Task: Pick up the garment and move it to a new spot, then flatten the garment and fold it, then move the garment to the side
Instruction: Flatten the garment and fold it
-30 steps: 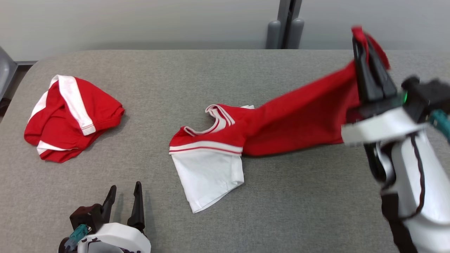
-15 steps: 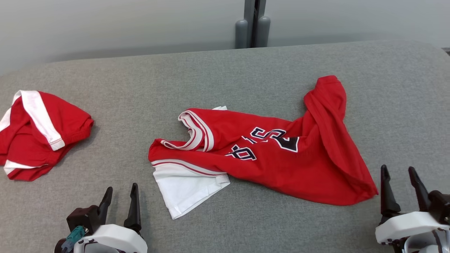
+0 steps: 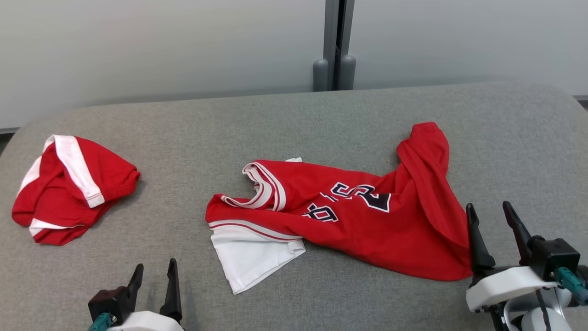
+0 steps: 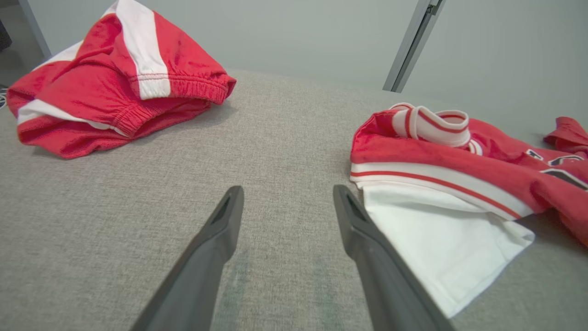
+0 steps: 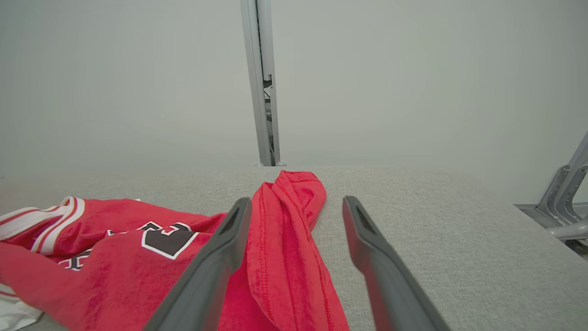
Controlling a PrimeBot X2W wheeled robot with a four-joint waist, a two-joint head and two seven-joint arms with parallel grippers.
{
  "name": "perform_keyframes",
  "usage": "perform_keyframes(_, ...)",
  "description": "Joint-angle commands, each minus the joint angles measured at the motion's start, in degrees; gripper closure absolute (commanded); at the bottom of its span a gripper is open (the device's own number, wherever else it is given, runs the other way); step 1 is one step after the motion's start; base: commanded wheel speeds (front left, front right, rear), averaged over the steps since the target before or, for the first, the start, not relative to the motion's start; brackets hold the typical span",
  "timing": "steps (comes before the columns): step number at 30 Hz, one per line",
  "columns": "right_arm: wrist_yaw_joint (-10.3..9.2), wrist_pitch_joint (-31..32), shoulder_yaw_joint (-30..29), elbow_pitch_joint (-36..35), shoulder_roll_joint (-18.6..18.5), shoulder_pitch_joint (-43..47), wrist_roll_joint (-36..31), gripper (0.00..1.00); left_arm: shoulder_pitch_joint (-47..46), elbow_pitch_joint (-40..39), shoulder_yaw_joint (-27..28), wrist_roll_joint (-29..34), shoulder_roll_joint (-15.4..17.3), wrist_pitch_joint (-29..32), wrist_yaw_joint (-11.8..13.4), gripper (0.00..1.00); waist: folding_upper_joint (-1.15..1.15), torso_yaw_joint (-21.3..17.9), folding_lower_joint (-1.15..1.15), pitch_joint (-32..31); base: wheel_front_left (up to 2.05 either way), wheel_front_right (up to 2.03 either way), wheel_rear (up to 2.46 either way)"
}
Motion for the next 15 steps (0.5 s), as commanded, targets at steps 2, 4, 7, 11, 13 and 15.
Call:
perform_keyframes(2,-0.02,0.00,0.21,0.61,-0.37,1.23,-0.15,0.00,1.20,-0.04,-0.36,0.57,0.24,-0.01,0.00,0.00,0.00,1.05,0.00,-1.78,0.00,0.00,0.00)
perform_keyframes(4,-0.02,0.00,0.21,1.13,-0.37,2.27,-0.23,0.00,2.08,-0.19,-0.55,0.64,0.25,-0.01,-0.03,0.00,0.00,1.26,0.00,-2.66,0.00,0.00,0.00)
perform_keyframes(7,-0.02,0.00,0.50,1.80,-0.38,3.31,0.34,0.00,3.42,-1.00,-0.62,0.97,0.25,-0.01,0.01,0.00,0.00,1.22,0.00,-3.32,0.00,0.00,0.00)
perform_keyframes(11,-0.02,0.00,1.23,2.55,-0.37,4.95,0.71,0.00,4.98,-1.96,-0.83,0.92,0.24,-0.01,0.19,0.00,0.00,0.95,0.00,-3.94,0.00,0.00,0.00)
perform_keyframes(13,-0.02,0.00,1.42,2.61,-0.37,5.34,0.90,0.00,5.56,-2.72,-1.05,1.06,0.26,-0.01,0.14,0.00,0.00,0.81,0.00,-4.10,0.00,0.00,0.00)
perform_keyframes(15,-0.02,0.00,1.53,2.65,-0.37,5.55,0.96,0.00,5.88,-2.90,-1.40,0.85,0.24,-0.01,0.21,0.00,0.00,0.74,0.00,-4.14,0.00,0.00,0.00)
